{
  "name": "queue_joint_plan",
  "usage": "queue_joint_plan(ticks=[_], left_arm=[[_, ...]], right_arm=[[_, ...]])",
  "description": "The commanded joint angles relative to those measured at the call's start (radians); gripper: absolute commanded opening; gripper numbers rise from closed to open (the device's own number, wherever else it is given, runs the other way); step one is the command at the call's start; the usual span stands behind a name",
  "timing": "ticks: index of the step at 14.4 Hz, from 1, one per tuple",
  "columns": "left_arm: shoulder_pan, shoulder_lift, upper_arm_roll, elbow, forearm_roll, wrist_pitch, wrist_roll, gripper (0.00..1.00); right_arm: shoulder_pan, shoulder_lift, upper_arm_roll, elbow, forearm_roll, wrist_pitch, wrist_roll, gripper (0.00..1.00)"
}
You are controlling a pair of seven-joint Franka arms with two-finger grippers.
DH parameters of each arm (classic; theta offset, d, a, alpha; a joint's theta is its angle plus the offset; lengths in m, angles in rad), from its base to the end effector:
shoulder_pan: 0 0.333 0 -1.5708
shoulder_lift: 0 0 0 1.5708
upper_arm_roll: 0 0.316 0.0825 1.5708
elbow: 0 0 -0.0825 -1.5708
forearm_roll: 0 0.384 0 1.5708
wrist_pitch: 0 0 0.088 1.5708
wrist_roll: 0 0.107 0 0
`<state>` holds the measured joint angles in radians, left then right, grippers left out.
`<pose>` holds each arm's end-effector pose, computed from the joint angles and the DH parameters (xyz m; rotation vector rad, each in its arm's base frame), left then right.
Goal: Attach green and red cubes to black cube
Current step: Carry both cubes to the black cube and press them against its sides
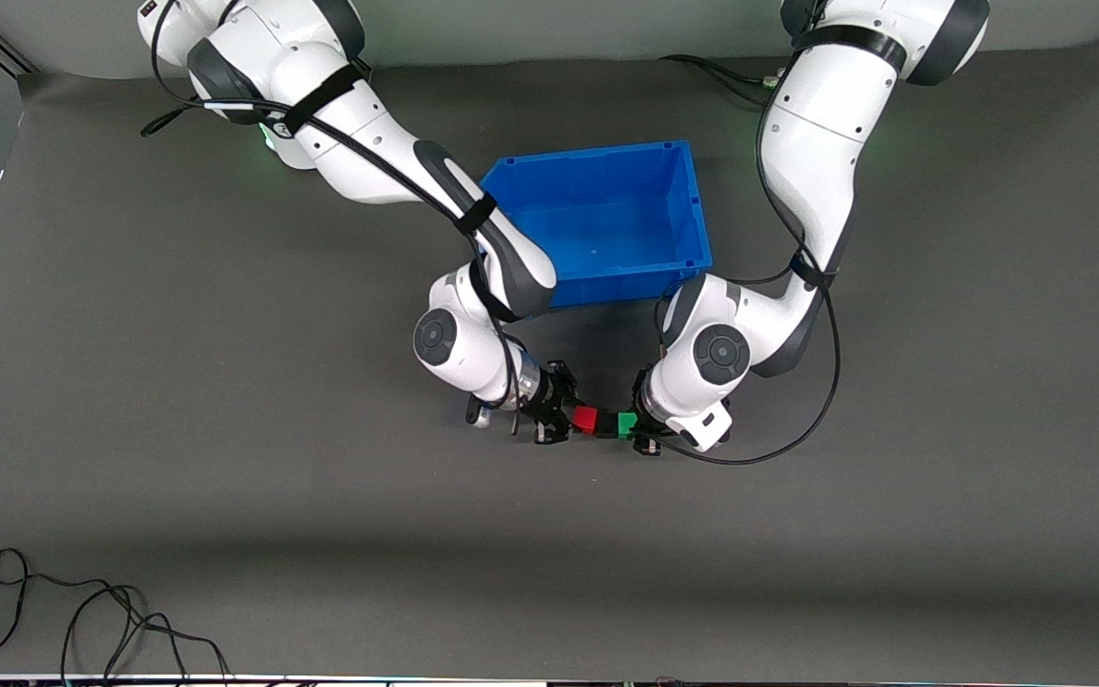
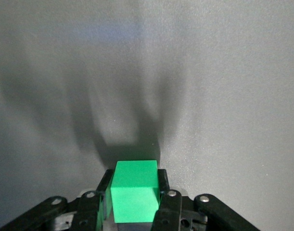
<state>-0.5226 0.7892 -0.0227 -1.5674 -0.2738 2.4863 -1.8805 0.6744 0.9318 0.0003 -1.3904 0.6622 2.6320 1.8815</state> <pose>0.6117 -0.3667 0.1890 2.1050 2.0614 -0.2054 0.5972 0.4583 0.1745 -1.7468 2.0740 0.4197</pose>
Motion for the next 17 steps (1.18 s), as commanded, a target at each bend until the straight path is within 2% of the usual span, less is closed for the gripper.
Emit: queue_joint_plan(ticks=[1, 2, 3, 7, 9, 13, 15, 17], left_arm=[[-0.011, 0.005, 0.003, 0.015, -0.001, 0.002, 0.012, 0.38], [-0.010, 0.002, 0.003, 0.016, 0.005, 0.000, 0.024, 0.74], [-0.010, 0.001, 0.001, 0.018, 0.002, 0.002, 0.024, 1.00], [0.002, -0.024, 0.006, 0.024, 0.013, -0.021, 0.026, 1.00], [0.038, -0.082, 0.020, 0.024, 0.054, -0.122, 0.079, 1.00], [0.174, -0.221, 0.015, -0.002, 0.059, -0.375, 0.468, 1.00], [0.197, -0.272, 0.027, -0.003, 0.071, -0.487, 0.652, 1.00], [0.249, -0.333, 0.032, -0.026, 0.135, -0.550, 0.823, 1.00]], right_arm=[[0.016, 0.035, -0.010, 0.054, 0.010, 0.011, 0.010, 0.50], [0.016, 0.035, -0.010, 0.056, 0.010, 0.010, 0.010, 0.96], [0.016, 0.033, -0.013, 0.056, 0.007, 0.011, 0.005, 1.00], [0.004, -0.005, -0.020, 0.054, -0.082, -0.007, 0.002, 1.00], [-0.021, -0.053, -0.031, 0.051, -0.166, -0.117, 0.002, 1.00], [-0.091, -0.189, -0.049, 0.047, -0.334, -0.389, -0.082, 1.00], [-0.120, -0.266, -0.059, 0.044, -0.345, -0.519, -0.201, 1.00], [-0.127, -0.344, -0.101, 0.042, -0.351, -0.642, -0.278, 1.00]])
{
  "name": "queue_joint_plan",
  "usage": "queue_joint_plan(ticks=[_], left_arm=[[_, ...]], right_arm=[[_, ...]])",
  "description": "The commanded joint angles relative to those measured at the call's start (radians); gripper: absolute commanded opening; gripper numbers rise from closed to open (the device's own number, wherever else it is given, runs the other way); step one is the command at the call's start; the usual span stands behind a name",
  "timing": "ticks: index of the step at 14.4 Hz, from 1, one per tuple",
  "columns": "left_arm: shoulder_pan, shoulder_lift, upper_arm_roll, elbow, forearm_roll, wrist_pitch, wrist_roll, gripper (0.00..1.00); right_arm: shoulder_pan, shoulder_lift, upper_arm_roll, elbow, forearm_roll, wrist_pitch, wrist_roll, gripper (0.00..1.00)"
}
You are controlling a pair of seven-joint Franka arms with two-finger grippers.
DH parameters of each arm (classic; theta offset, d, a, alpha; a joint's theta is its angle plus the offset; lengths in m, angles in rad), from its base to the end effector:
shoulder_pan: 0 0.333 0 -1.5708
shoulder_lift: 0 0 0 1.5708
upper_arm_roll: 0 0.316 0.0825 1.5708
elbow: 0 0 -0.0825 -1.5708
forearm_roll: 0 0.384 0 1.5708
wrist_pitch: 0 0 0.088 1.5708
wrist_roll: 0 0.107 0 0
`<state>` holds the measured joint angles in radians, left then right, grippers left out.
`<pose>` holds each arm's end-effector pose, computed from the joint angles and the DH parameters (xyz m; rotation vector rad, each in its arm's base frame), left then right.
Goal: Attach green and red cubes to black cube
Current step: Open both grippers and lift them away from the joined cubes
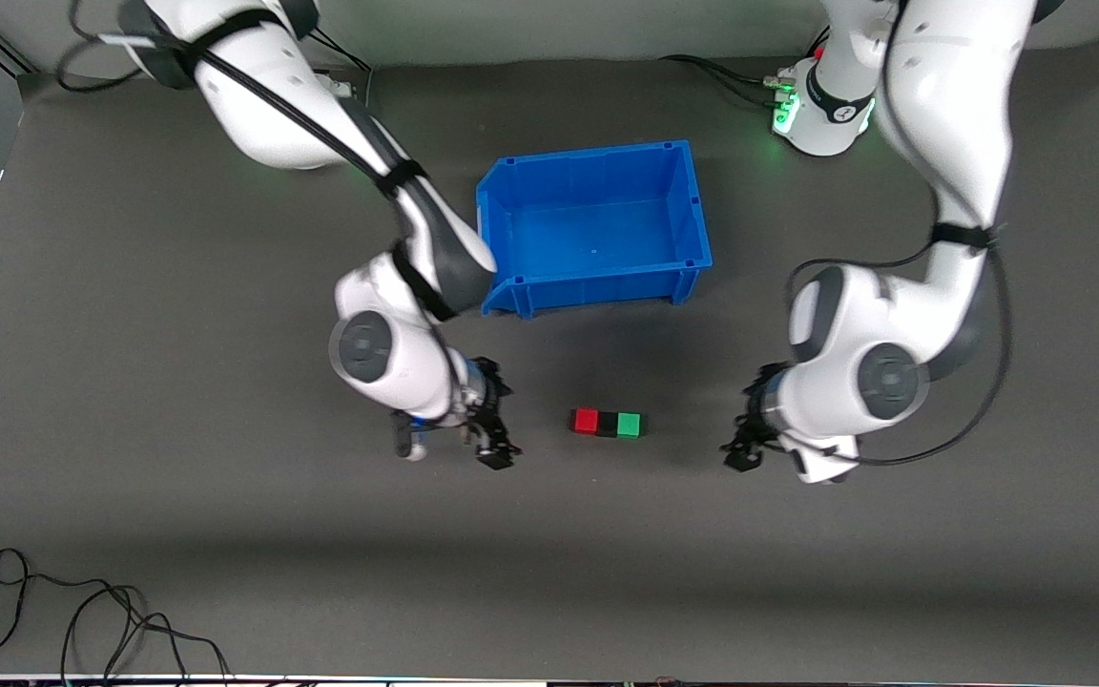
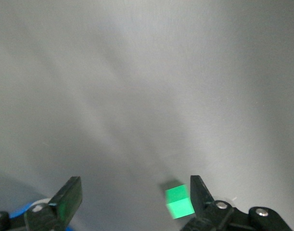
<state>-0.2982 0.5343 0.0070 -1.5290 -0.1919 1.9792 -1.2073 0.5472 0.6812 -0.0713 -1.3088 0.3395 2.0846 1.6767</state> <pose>0.6559 -0.2099 0.3410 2.6886 1.4672 -0.2711 0.6496 0.3677 0.3501 -2.2938 1.8101 0.2684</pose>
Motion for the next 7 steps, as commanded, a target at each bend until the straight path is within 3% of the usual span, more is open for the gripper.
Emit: queue_joint_plan(ticks=[1, 7], left_arm=[[0.054, -0.117, 0.002, -0.091, 0.077, -0.060, 0.254, 1.00], [0.191, -0.307, 0.004, -0.132, 0.150, -0.169, 0.687, 1.00]], right_arm=[[0.007, -0.130, -0.056, -0.041, -0.043, -0.157, -0.122, 1.00], [-0.019, -0.405, -0.074, -0.174, -0.250, -0.330, -0.404, 1.00]])
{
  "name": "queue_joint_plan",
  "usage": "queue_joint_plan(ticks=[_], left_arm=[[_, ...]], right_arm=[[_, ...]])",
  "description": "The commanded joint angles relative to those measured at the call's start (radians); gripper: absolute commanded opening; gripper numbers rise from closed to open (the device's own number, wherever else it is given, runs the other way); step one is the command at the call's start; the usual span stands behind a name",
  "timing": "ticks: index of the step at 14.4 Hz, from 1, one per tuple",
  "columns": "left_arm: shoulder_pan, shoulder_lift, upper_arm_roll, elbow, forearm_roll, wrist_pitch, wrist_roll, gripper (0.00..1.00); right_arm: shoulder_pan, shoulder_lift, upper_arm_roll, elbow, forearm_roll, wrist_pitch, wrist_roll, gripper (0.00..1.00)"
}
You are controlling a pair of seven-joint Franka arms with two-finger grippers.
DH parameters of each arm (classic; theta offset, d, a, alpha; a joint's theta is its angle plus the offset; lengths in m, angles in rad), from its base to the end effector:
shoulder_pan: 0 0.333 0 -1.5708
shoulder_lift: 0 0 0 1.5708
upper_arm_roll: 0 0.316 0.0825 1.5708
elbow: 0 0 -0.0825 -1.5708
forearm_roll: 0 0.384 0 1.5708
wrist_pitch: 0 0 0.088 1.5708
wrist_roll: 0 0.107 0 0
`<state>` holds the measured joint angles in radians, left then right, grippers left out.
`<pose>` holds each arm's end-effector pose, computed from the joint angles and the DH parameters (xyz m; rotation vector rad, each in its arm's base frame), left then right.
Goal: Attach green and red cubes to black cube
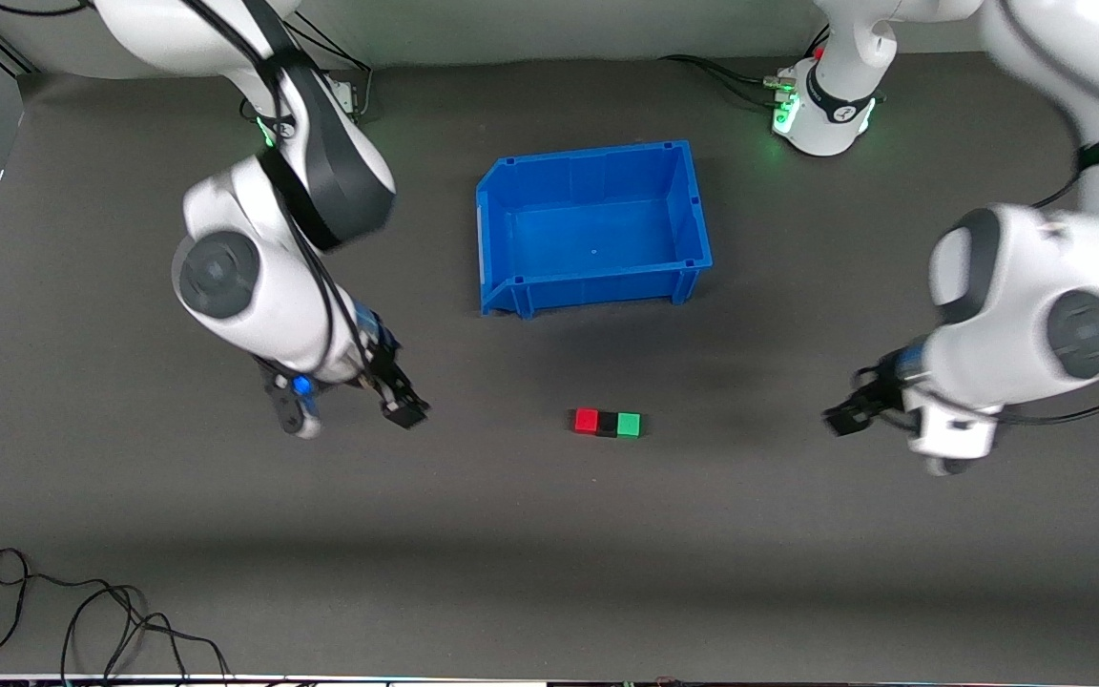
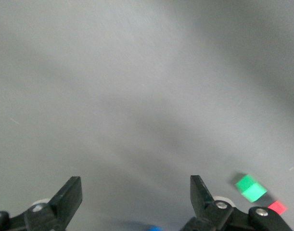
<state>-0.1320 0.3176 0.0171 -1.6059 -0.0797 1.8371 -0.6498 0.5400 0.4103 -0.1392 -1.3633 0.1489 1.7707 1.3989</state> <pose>0.6393 -0.0813 0.4382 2.9837 0.8557 -0.1652 0.6160 0.2929 0.4885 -2.6932 1.4997 0.1085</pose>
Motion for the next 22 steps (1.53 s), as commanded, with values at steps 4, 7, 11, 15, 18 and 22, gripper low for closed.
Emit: queue_joint_plan(ticks=[4, 7, 11, 15, 18, 22], left_arm=[[0.066, -0.170, -0.003, -0.054, 0.100, -0.134, 0.414, 1.00], [0.088, -0.248, -0.003, -0.061, 0.101, -0.191, 0.472, 1.00], [0.091, -0.354, -0.005, -0.060, 0.089, -0.249, 0.478, 1.00], [0.104, -0.359, -0.003, -0.062, 0.100, -0.254, 0.614, 1.00], [0.115, -0.353, -0.005, -0.062, 0.098, -0.275, 0.654, 1.00], [0.114, -0.333, -0.005, -0.062, 0.098, -0.288, 0.661, 1.00]], right_arm=[[-0.167, -0.263, 0.010, -0.168, -0.080, -0.117, -0.502, 1.00], [-0.331, -0.301, 0.056, -0.168, -0.081, -0.143, -0.800, 1.00], [-0.494, -0.344, 0.116, -0.171, -0.121, -0.172, -1.090, 1.00], [-0.522, -0.354, 0.086, -0.171, -0.134, -0.172, -1.311, 1.00], [-0.520, -0.355, 0.064, -0.171, -0.134, -0.166, -1.333, 1.00], [-0.520, -0.355, 0.053, -0.171, -0.127, -0.160, -1.426, 1.00]])
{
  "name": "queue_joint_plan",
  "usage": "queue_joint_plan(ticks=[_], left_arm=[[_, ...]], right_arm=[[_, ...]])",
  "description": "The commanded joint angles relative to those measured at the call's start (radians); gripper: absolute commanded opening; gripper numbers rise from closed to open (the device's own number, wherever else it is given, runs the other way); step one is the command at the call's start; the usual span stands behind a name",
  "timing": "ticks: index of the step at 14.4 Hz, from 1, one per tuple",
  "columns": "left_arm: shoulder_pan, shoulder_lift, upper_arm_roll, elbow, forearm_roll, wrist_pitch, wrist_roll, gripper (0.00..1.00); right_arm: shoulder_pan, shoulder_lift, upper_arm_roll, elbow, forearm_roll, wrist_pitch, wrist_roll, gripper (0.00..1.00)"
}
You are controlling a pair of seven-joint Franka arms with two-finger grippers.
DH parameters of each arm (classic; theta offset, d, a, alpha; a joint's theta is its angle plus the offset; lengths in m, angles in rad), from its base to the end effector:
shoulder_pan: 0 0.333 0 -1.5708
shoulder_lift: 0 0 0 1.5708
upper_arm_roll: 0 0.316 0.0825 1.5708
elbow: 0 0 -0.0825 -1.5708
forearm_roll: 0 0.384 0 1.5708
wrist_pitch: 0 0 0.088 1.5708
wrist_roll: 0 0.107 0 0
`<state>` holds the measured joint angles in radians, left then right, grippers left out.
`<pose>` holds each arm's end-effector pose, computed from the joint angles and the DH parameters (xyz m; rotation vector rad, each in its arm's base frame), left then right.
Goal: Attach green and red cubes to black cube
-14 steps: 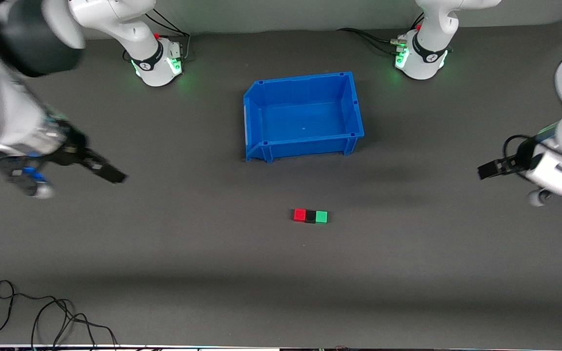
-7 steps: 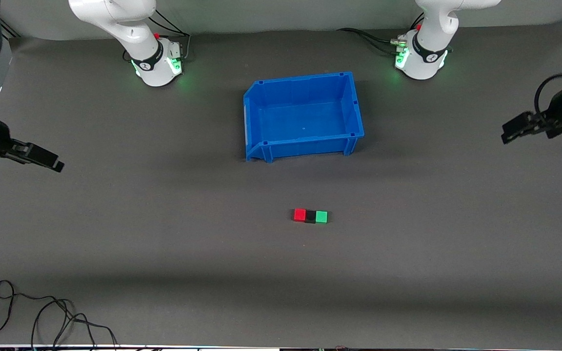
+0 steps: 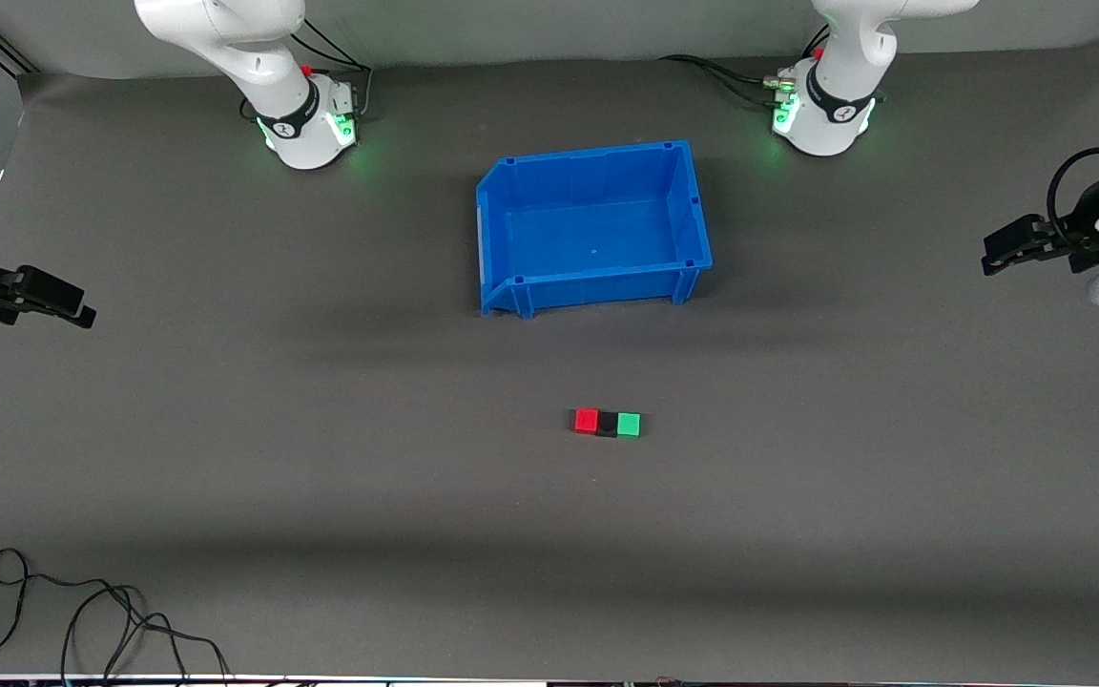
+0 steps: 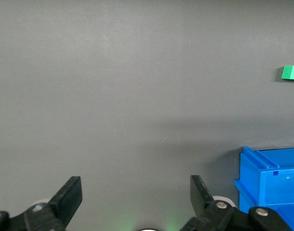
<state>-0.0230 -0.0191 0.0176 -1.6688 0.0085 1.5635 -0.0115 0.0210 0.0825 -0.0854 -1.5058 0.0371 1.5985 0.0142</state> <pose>0.5442 -0.0019 0.5883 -3.1298 -0.0090 0.1349 0.5818 -0.0315 0.6110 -3.1093 0.1230 -0.0175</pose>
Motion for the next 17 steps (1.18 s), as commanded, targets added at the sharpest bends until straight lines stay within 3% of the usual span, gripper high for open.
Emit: queue_joint_plan(ticks=[1, 17], left_arm=[[0.006, 0.005, -0.005, 0.003, 0.008, -0.014, 0.022, 1.00], [0.002, 0.013, -0.008, 0.015, 0.004, 0.049, 0.022, 1.00]], right_arm=[[0.004, -0.027, -0.002, -0.028, -0.016, 0.011, -0.040, 1.00], [0.004, -0.015, 0.000, -0.019, -0.008, -0.025, -0.030, 1.00]])
